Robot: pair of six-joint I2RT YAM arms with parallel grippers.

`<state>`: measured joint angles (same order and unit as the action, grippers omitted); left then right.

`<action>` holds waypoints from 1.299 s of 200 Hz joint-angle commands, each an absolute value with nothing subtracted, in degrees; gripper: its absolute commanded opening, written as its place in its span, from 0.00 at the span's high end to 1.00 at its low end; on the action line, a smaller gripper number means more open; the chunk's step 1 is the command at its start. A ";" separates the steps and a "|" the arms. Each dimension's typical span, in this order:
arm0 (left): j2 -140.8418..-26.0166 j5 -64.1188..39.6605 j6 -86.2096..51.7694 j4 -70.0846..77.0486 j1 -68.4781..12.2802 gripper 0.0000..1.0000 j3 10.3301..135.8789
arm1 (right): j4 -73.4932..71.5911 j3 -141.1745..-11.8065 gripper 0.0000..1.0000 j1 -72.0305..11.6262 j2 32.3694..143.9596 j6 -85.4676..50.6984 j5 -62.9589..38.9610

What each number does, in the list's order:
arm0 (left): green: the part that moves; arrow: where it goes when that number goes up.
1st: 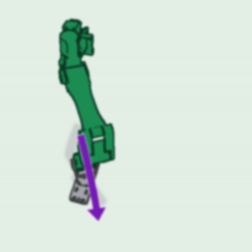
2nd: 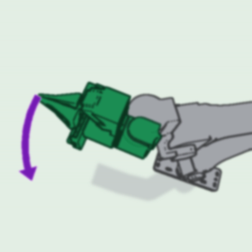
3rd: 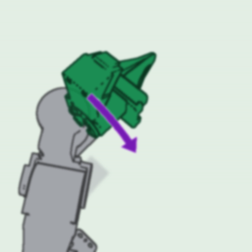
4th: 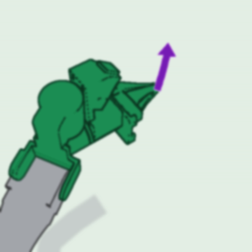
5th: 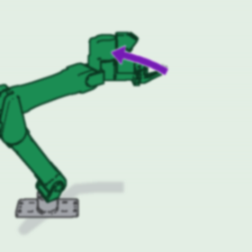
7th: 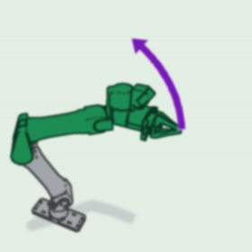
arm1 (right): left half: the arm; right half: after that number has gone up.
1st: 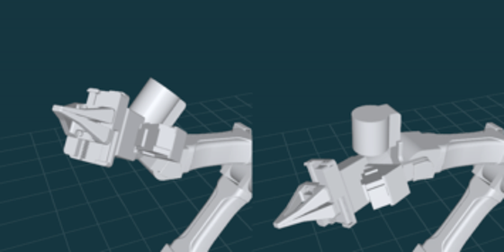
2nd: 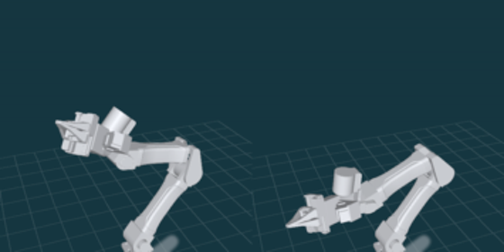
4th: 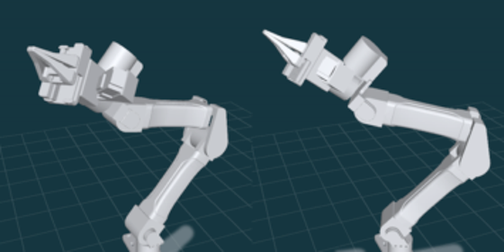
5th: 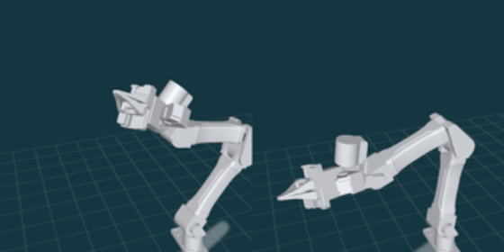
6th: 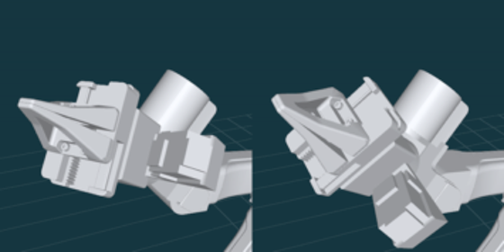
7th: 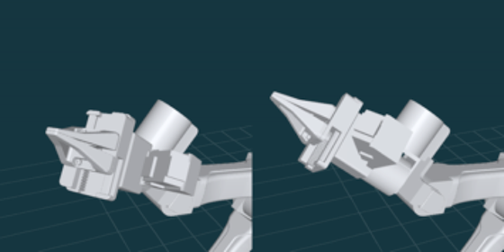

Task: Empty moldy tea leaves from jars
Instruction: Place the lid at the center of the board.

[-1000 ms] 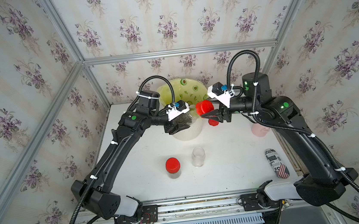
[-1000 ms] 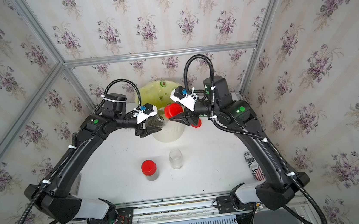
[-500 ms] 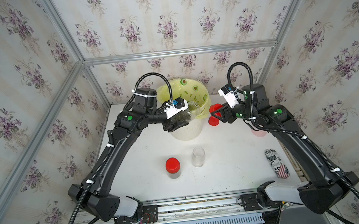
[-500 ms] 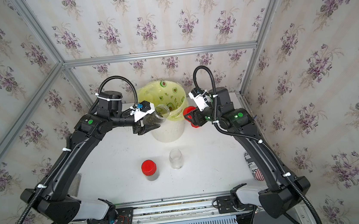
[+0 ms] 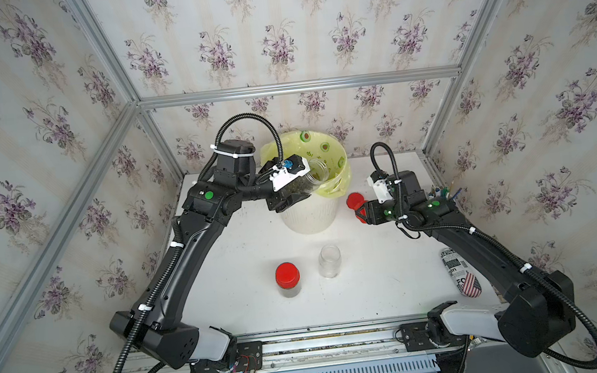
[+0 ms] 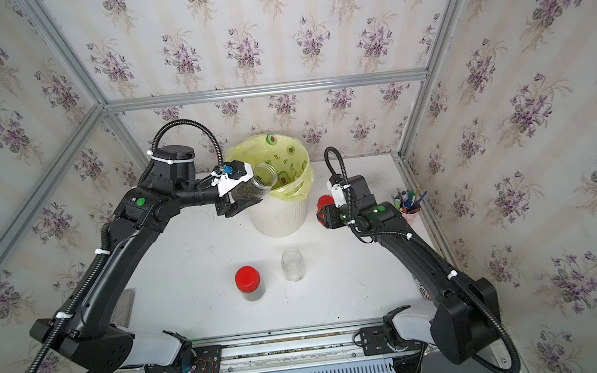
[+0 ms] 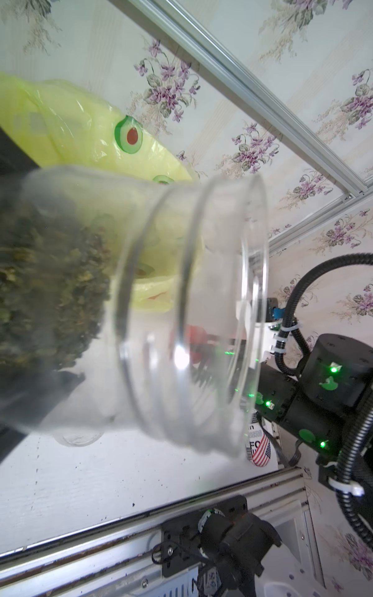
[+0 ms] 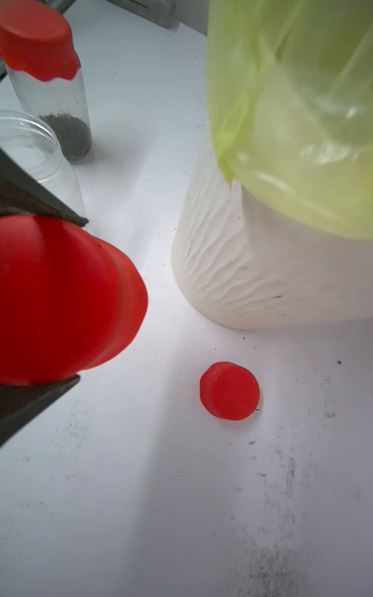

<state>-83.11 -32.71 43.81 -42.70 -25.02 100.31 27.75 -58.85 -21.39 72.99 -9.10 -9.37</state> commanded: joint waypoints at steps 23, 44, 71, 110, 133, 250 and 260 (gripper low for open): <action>-84.35 -27.09 43.85 -40.39 -24.92 0.26 101.73 | 18.86 -54.16 0.51 -21.33 76.40 -14.95 -7.75; -84.46 -26.21 44.01 -40.10 -24.92 0.26 102.04 | 17.40 -53.18 0.51 -21.34 79.38 -16.19 -6.48; -84.67 -25.16 44.47 -39.88 -24.96 0.26 102.24 | 14.38 -52.34 0.50 -21.27 83.12 -17.81 -5.61; -84.77 -24.02 45.08 -39.64 -24.83 0.26 102.42 | 11.60 -53.64 0.48 -21.18 90.01 -19.05 -4.91; -84.93 -23.31 45.68 -39.61 -24.77 0.25 102.67 | 10.29 -54.86 0.46 -21.06 93.39 -19.23 -4.30; -88.18 -15.66 49.53 -39.62 -24.69 0.24 106.09 | 9.95 -62.00 0.38 -20.56 105.93 -18.72 -1.81; -88.33 -14.94 49.82 -39.60 -24.65 0.24 106.30 | 9.95 -62.29 0.37 -20.57 106.66 -18.72 -2.11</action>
<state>-88.03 -17.10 47.90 -41.12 -24.73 105.60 10.98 -61.56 -20.60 105.25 -17.96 -2.20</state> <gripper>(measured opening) 0.764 0.622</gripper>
